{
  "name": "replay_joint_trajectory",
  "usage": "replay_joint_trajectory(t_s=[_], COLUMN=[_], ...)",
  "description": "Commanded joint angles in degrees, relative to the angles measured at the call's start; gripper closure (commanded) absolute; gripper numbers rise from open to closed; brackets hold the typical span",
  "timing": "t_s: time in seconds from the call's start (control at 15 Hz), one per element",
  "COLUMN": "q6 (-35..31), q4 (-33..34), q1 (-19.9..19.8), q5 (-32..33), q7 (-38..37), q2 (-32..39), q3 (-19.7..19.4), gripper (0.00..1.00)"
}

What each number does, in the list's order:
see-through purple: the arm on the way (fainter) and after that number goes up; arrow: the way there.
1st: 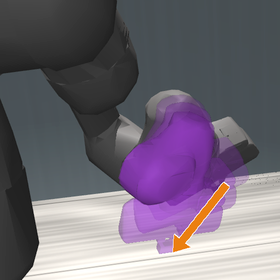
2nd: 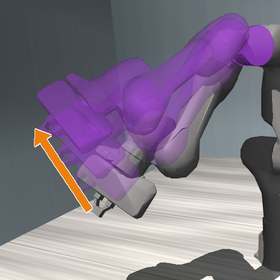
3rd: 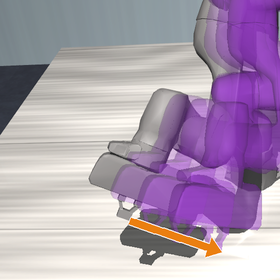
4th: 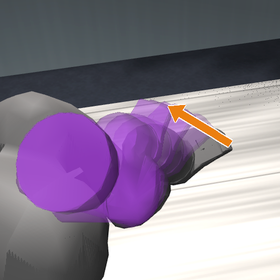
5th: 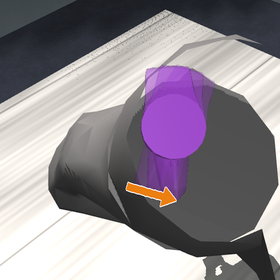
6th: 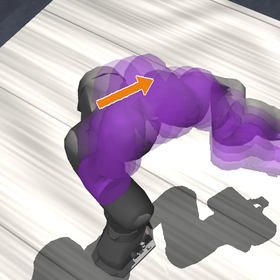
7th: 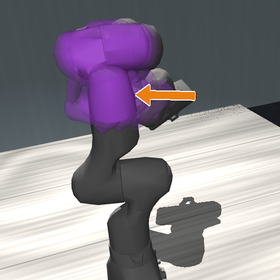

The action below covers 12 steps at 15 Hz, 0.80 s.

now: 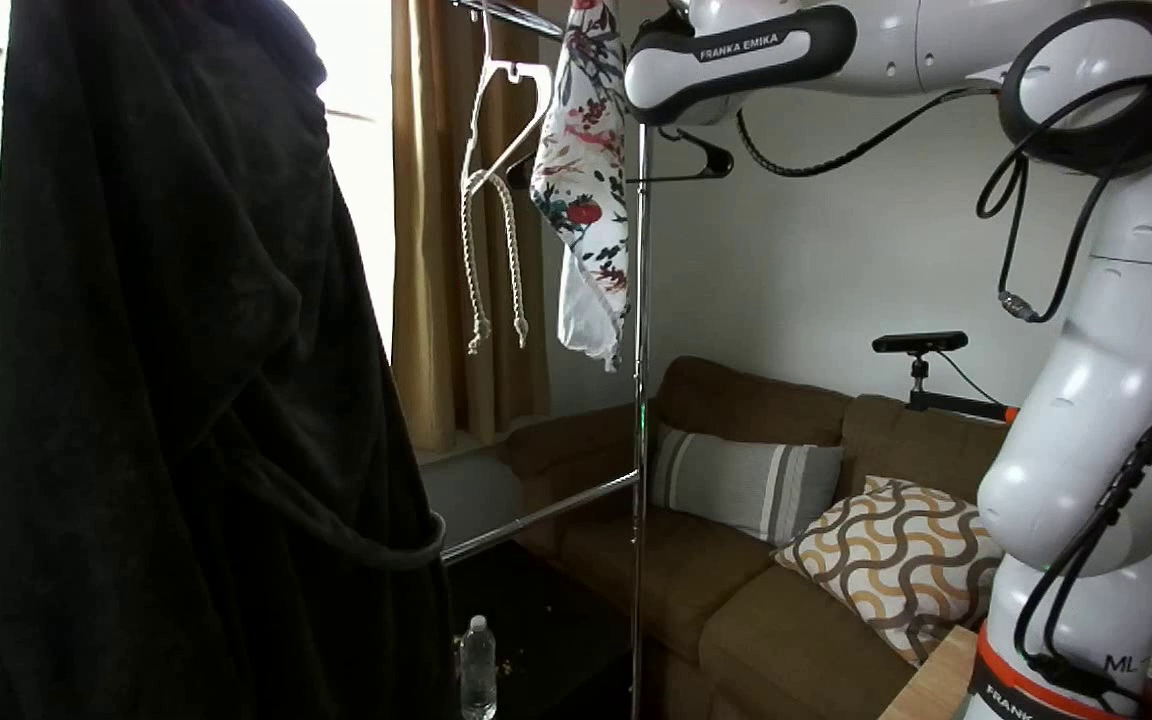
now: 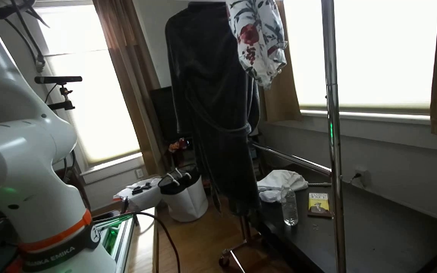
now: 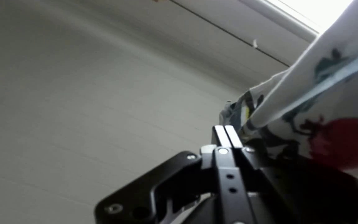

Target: Move the white towel to the top rod

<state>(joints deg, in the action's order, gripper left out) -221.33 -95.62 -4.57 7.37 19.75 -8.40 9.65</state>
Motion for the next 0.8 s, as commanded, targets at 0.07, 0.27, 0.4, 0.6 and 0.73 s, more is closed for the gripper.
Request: replay_joint_trajectory(t_s=[0.07,0.27,0.4,0.6,0.73], q6=[-0.6,-1.6,-2.2,-3.2,-4.8], q4=[3.0,3.3,0.3,-8.0,-13.6], q1=[-0.9,-1.0,-2.3,-4.2,-5.5], q5=[-6.0,-9.0,-18.2,-25.5,-30.9], q7=[6.2,8.1,15.7,26.0,32.0], q2=[1.0,1.3,-0.9,-6.3,-9.7], q3=[0.2,0.5,1.2,0.0,0.1], gripper=[0.99,0.99,0.99,0.99,0.99])
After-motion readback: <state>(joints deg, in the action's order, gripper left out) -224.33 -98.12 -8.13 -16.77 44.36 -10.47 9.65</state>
